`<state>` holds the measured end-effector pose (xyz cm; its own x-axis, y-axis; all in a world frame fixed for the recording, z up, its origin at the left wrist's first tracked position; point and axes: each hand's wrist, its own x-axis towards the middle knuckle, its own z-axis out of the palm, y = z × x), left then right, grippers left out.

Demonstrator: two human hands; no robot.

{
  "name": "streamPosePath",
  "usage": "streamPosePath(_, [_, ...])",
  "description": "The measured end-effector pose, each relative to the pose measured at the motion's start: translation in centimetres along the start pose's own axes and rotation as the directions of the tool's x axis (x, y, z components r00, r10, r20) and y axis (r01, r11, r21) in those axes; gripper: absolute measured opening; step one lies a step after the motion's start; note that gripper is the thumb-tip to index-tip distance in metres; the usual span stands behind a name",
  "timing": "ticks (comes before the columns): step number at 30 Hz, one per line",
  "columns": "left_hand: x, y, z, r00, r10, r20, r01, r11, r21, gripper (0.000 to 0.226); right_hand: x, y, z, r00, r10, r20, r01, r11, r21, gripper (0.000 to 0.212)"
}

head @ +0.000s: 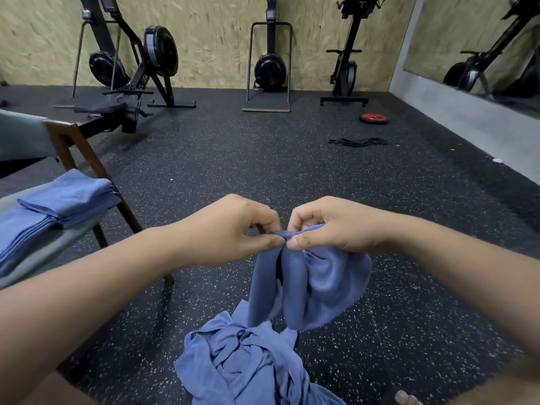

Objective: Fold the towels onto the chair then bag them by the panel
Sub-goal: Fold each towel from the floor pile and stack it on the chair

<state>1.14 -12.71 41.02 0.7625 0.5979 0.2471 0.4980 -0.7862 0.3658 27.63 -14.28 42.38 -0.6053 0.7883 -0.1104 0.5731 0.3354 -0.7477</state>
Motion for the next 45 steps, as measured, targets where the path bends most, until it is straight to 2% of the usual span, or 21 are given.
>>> streamPosePath(4, [-0.1,-1.1,0.0,0.999,-0.029,0.012,0.029,0.999,0.037,0.014,0.3,0.5,-0.7,0.997,-0.016,-0.079,0.009,0.995,-0.095,0.013])
streamPosePath(7, [-0.2,-2.6,0.1,0.995,-0.091,0.029,0.089,0.994,0.061,0.014,0.2,0.9,-1.9,0.987,-0.019,-0.159,-0.012,0.982,-0.19,0.015])
streamPosePath(14, [-0.9,-5.2,-0.8,0.969,-0.248,0.001,0.247,0.966,0.07,0.017,0.3,3.5,-3.9,0.955,0.007,-0.296,-0.098,0.95,-0.295,0.017])
streamPosePath(32, [-1.9,-7.8,-2.6,0.916,-0.398,0.05,0.392,0.915,0.095,0.012,0.6,8.1,-5.9,0.914,0.113,-0.39,-0.261,0.899,-0.351,0.014])
streamPosePath(36, [-2.2,-8.1,-2.8,0.904,-0.428,0.024,0.425,0.902,0.075,0.011,0.6,8.8,-6.0,0.909,0.129,-0.397,-0.278,0.897,-0.343,0.014])
streamPosePath(39, [-2.2,-7.9,-3.0,0.894,-0.448,-0.016,0.448,0.892,0.058,0.002,0.7,9.2,-6.0,0.909,0.144,-0.391,-0.286,0.898,-0.334,0.014])
streamPosePath(45, [-2.3,-8.1,-3.1,0.881,-0.462,-0.101,0.468,0.882,0.05,0.017,0.5,9.6,-6.0,0.905,0.156,-0.396,-0.29,0.907,-0.306,0.013])
